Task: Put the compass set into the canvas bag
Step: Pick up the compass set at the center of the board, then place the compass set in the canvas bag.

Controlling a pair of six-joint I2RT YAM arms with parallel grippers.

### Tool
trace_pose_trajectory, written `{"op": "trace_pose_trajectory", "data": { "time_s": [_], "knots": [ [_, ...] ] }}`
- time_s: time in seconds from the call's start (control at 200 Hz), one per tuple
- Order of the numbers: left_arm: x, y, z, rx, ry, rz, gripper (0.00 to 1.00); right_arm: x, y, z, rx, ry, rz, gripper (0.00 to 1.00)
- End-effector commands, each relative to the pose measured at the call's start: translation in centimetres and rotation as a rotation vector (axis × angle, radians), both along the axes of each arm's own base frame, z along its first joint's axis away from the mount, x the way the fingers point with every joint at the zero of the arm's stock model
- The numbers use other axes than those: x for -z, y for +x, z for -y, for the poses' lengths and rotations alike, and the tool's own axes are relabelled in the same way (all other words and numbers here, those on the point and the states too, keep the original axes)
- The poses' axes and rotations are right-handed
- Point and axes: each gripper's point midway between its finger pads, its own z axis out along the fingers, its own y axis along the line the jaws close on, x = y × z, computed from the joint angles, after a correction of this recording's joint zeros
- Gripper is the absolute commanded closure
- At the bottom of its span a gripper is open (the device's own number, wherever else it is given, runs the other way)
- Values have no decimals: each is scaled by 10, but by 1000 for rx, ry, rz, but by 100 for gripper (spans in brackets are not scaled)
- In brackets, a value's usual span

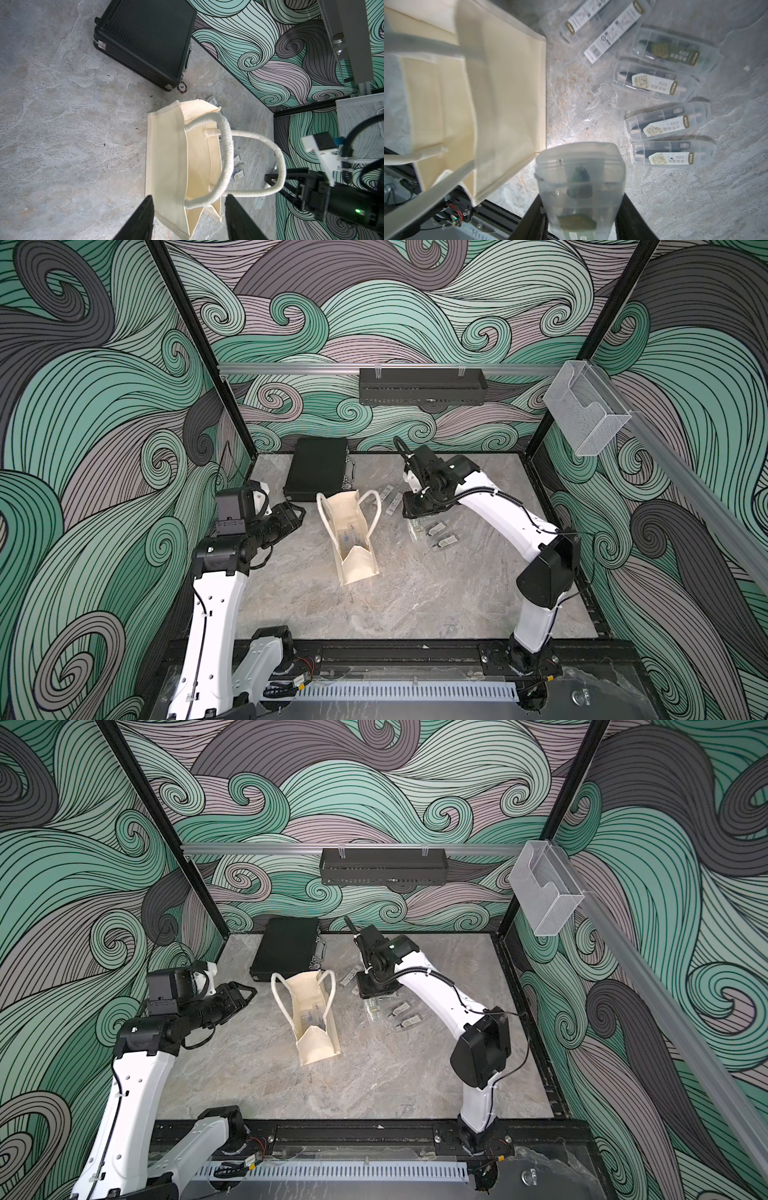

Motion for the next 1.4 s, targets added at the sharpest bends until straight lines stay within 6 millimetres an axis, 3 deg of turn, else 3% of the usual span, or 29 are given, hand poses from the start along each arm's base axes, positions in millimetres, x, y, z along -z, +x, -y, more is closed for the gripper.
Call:
{"op": "trace_pose_trajectory", "data": {
  "time_s": [0.0,0.2,0.415,0.505,0.696,0.881,1.126,1.396],
  "knots": [
    [-8,-3,4,16,-17,18,44,-42,-9,-2,-14,30,74,64],
    [-6,-1,6,13,-32,15,44,-90,-19,-32,-114,2,222,62],
    [-5,-1,7,12,-32,12,44,-111,-35,-92,-224,117,253,62],
    [-3,-2,7,12,-32,8,44,-111,-44,-115,-271,148,254,62],
    [0,-3,8,10,-40,2,44,-73,-38,-150,-295,145,193,62],
    [3,-5,10,10,-41,-5,44,-48,-20,-167,-280,123,199,62],
    [3,-6,9,5,-39,-4,44,-4,5,-177,-235,81,175,61],
    [5,-6,9,3,-36,-11,44,52,3,-180,-191,28,60,59]
  ]
}}
